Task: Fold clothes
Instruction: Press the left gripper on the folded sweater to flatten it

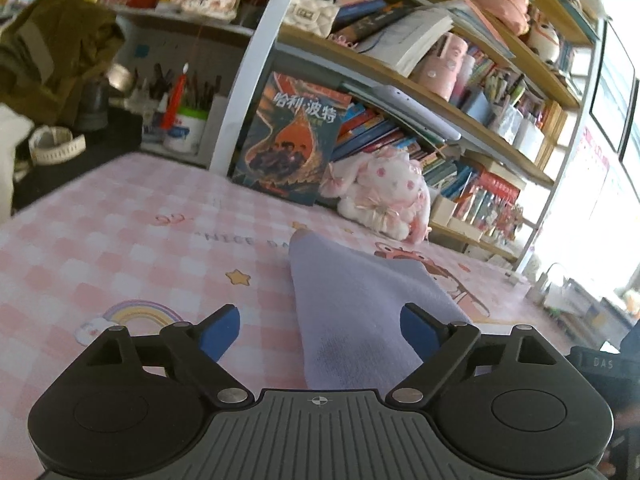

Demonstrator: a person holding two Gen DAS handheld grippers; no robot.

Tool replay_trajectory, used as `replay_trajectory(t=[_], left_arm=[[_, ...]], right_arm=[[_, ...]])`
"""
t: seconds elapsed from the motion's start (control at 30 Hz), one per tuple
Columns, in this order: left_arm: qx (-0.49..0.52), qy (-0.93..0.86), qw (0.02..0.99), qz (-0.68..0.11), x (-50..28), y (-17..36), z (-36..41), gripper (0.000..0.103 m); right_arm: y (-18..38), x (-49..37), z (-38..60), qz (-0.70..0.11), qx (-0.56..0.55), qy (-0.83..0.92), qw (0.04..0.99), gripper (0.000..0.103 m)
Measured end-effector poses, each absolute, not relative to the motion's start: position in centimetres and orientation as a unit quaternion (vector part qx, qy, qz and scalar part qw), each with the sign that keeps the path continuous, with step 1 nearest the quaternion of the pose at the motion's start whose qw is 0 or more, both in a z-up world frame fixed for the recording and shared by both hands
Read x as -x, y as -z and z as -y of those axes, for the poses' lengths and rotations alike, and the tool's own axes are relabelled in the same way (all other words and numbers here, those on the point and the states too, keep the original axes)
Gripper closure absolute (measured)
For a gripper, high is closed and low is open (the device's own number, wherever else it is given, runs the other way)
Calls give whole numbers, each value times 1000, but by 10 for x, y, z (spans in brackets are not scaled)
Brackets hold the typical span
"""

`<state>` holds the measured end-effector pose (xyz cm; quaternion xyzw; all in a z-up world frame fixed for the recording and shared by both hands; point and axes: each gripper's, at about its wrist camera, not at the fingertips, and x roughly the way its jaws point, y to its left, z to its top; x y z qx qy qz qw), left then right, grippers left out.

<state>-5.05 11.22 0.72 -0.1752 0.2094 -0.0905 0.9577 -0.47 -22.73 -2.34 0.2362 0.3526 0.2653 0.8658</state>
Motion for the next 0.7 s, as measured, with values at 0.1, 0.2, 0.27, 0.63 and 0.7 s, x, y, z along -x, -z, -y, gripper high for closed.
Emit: replay_trajectory(t=[0.1,0.2,0.27,0.63,0.7], left_arm=[[202,100,949,-219,41,-1,-116,13],[219,103,943,-229,32,5,-118,14],[230,105,938,-235,26,9,-119,14],[282,136,914,-258,13,27,-111,46],[252,132,924,-255,16,22,-103,49]], right_arm=[[23,-2,225,-356,-239,-268,863,15],[23,-9,221,-360,-239,-272,860,15],[22,-14,216,-361,-234,-277,859,16],[22,-20,196,-355,-177,-289,871,48],[19,-17,196,-343,-168,-290,877,58]])
